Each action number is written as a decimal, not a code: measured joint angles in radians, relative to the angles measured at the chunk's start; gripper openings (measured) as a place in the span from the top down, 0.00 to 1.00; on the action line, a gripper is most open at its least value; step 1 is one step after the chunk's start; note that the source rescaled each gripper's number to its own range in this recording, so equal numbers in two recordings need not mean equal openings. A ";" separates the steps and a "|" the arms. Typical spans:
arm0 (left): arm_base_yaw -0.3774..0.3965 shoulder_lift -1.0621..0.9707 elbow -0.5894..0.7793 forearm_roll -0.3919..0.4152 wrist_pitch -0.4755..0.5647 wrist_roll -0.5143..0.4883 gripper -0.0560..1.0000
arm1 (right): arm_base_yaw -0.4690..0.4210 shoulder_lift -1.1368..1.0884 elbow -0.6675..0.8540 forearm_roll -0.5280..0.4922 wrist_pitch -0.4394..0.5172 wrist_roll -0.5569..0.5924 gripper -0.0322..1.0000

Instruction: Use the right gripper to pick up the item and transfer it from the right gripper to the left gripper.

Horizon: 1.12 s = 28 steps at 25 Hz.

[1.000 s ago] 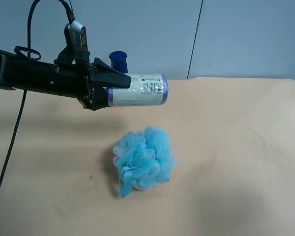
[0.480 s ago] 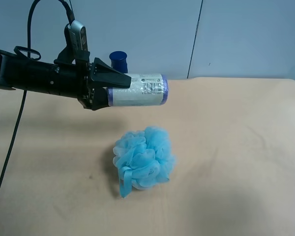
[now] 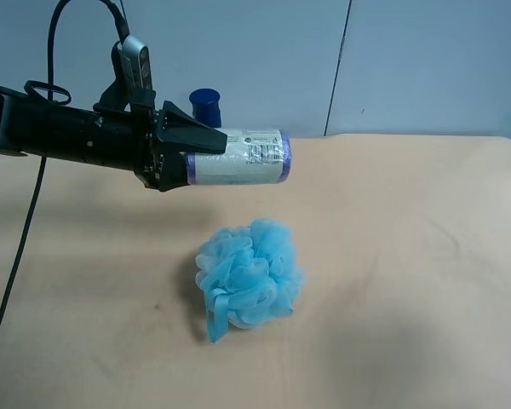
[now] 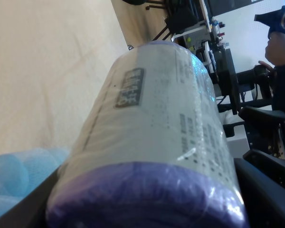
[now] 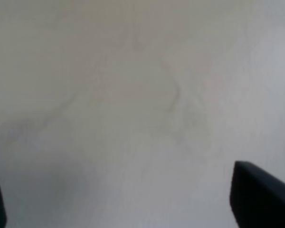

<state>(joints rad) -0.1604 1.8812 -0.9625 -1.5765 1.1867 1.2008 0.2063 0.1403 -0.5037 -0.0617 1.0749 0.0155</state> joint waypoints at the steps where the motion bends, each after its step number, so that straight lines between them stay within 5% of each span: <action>1: 0.000 0.000 0.000 0.000 0.000 0.000 0.94 | 0.000 0.000 0.000 0.000 0.000 0.000 0.21; 8: 0.000 0.000 0.000 0.002 0.000 0.000 0.94 | -0.010 -0.075 0.001 0.000 -0.001 0.000 0.21; 16: 0.000 0.000 0.000 0.011 0.000 0.000 0.94 | -0.209 -0.143 0.001 -0.005 -0.001 0.008 0.21; 28: 0.050 -0.013 -0.047 0.130 0.000 -0.077 0.94 | -0.218 -0.143 0.001 -0.005 -0.001 0.008 0.21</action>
<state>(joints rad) -0.1101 1.8682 -1.0099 -1.4467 1.1872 1.1238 -0.0117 -0.0027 -0.5025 -0.0663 1.0738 0.0234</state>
